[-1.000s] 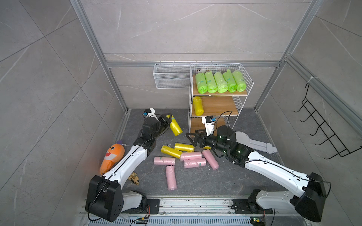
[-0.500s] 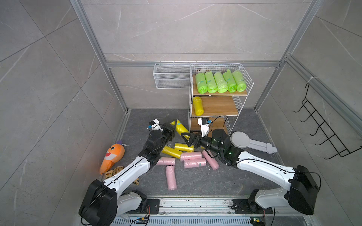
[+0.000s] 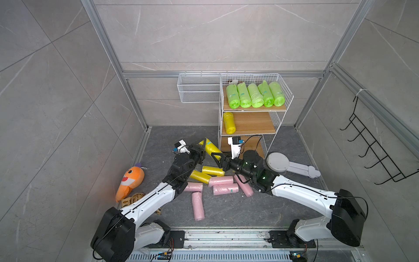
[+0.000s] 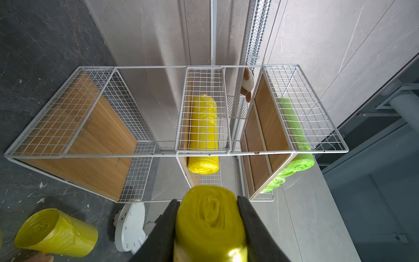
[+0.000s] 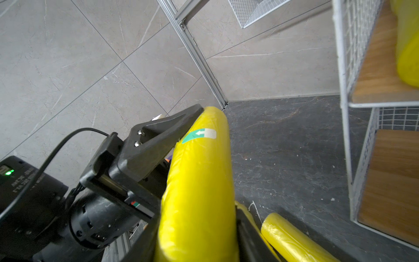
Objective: Sort the rolls of trash bags by color and place them on the shelf
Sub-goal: Pick up the roll of trash bags from the center of the board.
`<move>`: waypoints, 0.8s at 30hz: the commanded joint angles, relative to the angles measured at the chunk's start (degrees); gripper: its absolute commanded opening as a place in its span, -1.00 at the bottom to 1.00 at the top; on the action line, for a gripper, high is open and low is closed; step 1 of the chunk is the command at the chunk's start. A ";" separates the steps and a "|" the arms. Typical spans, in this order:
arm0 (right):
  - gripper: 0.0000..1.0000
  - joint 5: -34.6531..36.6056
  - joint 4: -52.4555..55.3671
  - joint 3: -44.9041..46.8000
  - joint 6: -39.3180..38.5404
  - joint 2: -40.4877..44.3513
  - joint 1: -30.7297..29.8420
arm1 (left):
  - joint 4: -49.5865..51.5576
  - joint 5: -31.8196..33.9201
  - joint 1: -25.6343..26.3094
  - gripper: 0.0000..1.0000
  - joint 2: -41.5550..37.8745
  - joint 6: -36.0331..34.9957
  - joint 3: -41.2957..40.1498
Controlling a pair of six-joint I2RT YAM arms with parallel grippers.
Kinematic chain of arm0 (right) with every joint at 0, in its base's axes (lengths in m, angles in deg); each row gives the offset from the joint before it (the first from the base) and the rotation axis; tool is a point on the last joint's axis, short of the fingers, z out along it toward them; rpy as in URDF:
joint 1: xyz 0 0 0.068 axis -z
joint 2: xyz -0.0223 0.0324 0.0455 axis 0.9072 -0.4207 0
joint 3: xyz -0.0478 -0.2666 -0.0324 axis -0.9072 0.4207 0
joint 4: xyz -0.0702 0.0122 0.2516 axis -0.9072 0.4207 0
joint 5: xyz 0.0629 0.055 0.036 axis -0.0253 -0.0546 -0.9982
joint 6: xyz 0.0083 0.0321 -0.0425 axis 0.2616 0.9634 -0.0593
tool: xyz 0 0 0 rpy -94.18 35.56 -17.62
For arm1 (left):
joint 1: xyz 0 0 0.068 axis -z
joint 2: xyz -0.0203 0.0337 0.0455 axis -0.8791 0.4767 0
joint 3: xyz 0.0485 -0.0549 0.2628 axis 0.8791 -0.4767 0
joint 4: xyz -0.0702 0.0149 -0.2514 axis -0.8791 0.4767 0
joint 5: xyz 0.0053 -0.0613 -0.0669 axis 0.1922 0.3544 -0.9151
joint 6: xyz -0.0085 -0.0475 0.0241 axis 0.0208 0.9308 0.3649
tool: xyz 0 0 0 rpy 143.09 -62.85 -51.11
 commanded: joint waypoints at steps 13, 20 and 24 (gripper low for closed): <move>-0.36 -0.27 11.47 1.63 -3.85 12.39 3.48 | 8.54 5.43 0.02 0.68 -4.28 -15.47 3.28; -0.37 1.56 30.98 -2.05 -7.47 20.38 8.05 | 16.42 7.56 -0.22 0.72 -5.32 -27.85 5.59; -0.38 5.89 36.74 -5.20 -9.75 21.51 10.45 | 19.04 6.08 -0.24 0.72 -4.21 -32.48 8.22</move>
